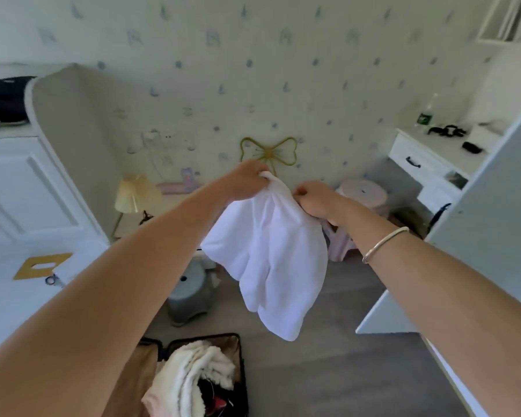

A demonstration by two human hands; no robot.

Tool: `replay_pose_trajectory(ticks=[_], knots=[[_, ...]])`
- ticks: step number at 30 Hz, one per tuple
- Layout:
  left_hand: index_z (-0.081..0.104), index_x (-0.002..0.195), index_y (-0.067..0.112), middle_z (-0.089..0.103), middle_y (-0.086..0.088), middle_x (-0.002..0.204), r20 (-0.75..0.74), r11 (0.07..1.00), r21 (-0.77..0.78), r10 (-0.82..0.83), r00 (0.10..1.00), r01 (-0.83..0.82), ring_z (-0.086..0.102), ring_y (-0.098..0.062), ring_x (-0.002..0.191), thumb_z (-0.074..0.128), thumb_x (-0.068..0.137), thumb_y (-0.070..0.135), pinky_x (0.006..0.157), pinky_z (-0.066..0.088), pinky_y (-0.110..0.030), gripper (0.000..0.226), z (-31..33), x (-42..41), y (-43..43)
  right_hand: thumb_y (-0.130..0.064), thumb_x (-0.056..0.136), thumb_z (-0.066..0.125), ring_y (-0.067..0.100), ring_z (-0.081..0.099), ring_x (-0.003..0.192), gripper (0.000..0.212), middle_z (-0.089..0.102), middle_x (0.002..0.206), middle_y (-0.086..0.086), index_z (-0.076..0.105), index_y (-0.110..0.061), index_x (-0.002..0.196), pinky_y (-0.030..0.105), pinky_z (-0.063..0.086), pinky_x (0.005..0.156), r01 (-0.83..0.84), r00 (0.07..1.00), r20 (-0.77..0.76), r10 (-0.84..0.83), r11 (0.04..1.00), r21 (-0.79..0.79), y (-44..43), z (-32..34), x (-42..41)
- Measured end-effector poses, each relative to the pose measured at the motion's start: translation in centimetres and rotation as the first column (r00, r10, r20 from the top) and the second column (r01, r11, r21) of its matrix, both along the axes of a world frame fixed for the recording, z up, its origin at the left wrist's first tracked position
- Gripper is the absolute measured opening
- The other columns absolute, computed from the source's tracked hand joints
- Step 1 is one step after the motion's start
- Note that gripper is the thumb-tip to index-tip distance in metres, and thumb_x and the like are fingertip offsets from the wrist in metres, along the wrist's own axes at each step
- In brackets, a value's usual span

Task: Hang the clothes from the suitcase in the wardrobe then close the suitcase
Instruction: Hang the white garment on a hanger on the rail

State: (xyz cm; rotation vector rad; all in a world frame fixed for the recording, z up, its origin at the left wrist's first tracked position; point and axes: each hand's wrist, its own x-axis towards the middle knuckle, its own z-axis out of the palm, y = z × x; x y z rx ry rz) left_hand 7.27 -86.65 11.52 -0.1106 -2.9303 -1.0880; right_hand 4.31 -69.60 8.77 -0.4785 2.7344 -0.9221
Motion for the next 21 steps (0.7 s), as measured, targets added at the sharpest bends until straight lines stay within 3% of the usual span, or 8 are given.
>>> replay_pose_trajectory(ticks=[4,6,9,12,14,16,18,21], knots=[[0.065,0.089,0.009,0.055,-0.001,0.076,-0.051,0.992,0.005,-0.129,0.990,0.130,0.050,-0.018,0.080,0.049,0.089,0.007,0.060,0.036,-0.020,0.016,0.6,-1.2,7.4,-0.033,0.097,0.045,0.014,0.032,0.059,0.039,0.037,0.064,-0.002,0.033,-0.019,0.063,0.028,0.023,0.054,0.189,0.982,-0.015,-0.191,0.979,-0.081,8.0,1.6,1.7],[0.069,0.096,0.015,0.059,-0.001,0.080,-0.094,0.992,-0.019,-0.126,0.988,0.125,0.052,-0.021,0.084,0.052,0.087,0.009,0.065,0.039,-0.023,0.021,0.9,-1.3,11.4,-0.036,0.098,0.045,0.016,0.036,0.062,0.036,0.040,0.067,0.000,0.038,-0.016,0.069,0.029,0.026,0.057,0.267,0.963,-0.021,-0.269,0.960,-0.082,12.3,2.6,2.7],[0.064,0.110,0.014,0.062,-0.013,0.091,-0.057,0.976,0.108,-0.185,0.981,0.190,0.055,-0.026,0.076,0.054,0.086,0.006,0.060,0.044,-0.024,0.028,1.6,-0.2,18.0,-0.033,0.100,0.041,0.019,0.042,0.067,0.034,0.044,0.072,0.002,0.042,-0.012,0.073,0.027,0.029,0.055,0.399,0.912,-0.061,-0.406,0.912,-0.097,19.1,3.8,4.4],[0.056,0.119,0.014,0.058,-0.007,0.088,0.013,0.929,0.180,-0.330,0.944,0.323,0.050,-0.012,0.064,0.054,0.088,0.008,0.060,0.044,-0.017,0.031,2.2,1.3,24.2,-0.027,0.101,0.040,0.022,0.043,0.077,0.031,0.045,0.073,0.003,0.045,-0.011,0.075,0.028,0.030,0.055,0.488,0.855,-0.110,-0.507,0.858,-0.159,24.9,4.4,6.0],[0.052,0.116,0.020,0.059,-0.009,0.100,0.097,0.879,0.228,-0.449,0.888,0.419,0.057,-0.015,0.079,0.059,0.088,0.013,0.078,0.050,-0.029,0.030,2.2,2.5,28.7,-0.026,0.101,0.038,0.022,0.044,0.078,0.029,0.043,0.071,0.000,0.048,-0.009,0.080,0.028,0.031,0.061,0.555,0.802,-0.118,-0.585,0.804,-0.215,29.0,5.0,7.3],[0.048,0.126,0.027,0.059,-0.006,0.113,0.203,0.826,0.242,-0.557,0.806,0.510,0.060,-0.018,0.101,0.066,0.086,0.026,0.092,0.050,-0.033,0.044,2.2,3.8,33.1,-0.028,0.102,0.035,0.019,0.043,0.072,0.030,0.044,0.074,0.001,0.050,-0.011,0.082,0.026,0.032,0.063,0.612,0.752,-0.072,-0.655,0.736,-0.289,33.0,5.6,8.8],[0.038,0.136,0.032,0.056,0.002,0.120,0.282,0.785,0.196,-0.620,0.732,0.588,0.056,-0.017,0.113,0.071,0.081,0.039,0.096,0.049,-0.032,0.065,2.1,5.5,37.4,-0.031,0.102,0.034,0.016,0.042,0.065,0.033,0.043,0.072,0.001,0.047,-0.014,0.077,0.025,0.033,0.059,0.657,0.708,-0.005,-0.706,0.660,-0.364,36.8,6.3,10.3],[0.033,0.139,0.026,0.053,0.006,0.125,0.245,0.747,0.188,-0.664,0.706,0.638,0.054,-0.018,0.114,0.076,0.076,0.042,0.094,0.048,-0.033,0.077,1.9,7.5,42.8,-0.032,0.101,0.038,0.020,0.047,0.075,0.027,0.048,0.078,0.005,0.051,-0.011,0.091,0.029,0.039,0.069,0.699,0.643,0.094,-0.760,0.532,-0.479,41.3,7.5,12.0]])
